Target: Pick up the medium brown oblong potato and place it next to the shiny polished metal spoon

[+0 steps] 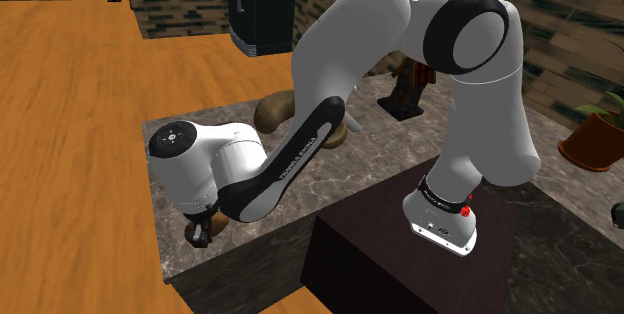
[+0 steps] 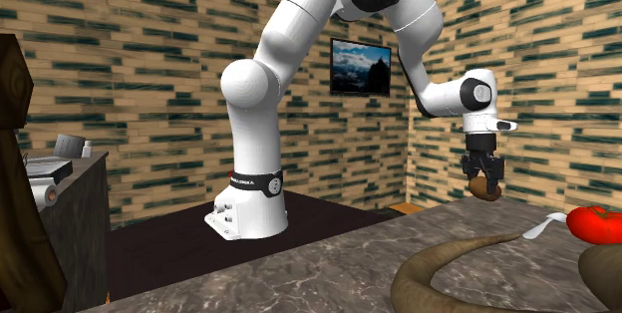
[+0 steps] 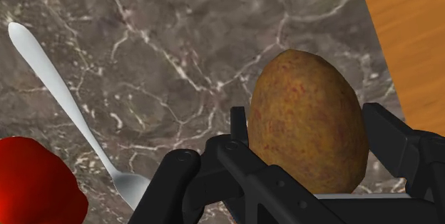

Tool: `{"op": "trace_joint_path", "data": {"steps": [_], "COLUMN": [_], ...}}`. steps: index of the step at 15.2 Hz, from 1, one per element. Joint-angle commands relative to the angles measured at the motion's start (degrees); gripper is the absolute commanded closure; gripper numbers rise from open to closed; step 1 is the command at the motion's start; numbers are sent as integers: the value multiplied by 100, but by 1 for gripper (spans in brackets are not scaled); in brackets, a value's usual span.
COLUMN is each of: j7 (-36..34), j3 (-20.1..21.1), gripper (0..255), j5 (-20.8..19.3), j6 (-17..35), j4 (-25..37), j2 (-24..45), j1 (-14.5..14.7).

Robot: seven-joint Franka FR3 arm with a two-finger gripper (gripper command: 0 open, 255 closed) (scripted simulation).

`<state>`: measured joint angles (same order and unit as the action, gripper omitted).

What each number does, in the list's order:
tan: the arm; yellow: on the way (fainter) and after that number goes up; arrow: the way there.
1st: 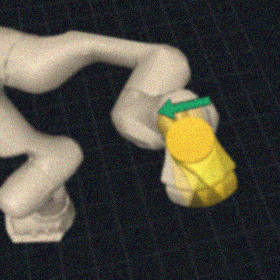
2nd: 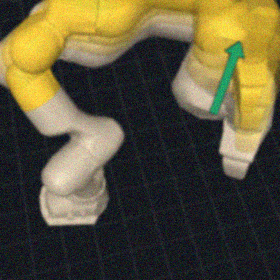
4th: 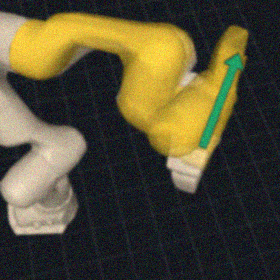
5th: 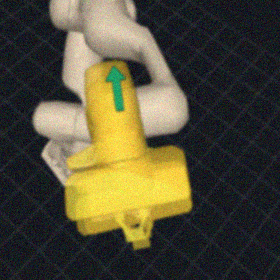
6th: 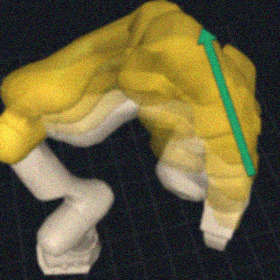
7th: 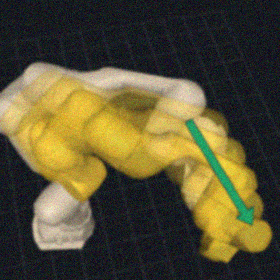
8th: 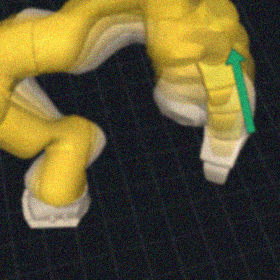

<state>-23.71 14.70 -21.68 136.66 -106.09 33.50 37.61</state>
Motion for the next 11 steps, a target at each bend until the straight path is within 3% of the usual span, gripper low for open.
{"op": "trace_joint_path", "data": {"steps": [1, 6, 11], "j7": [0, 0, 139], "j3": [0, 0, 165], "gripper": [0, 0, 0], "j5": [0, 0, 227], "j6": [0, 0, -496], "j4": [0, 0, 15], "j2": [0, 0, -495], "j1": [0, 0, -60]}}
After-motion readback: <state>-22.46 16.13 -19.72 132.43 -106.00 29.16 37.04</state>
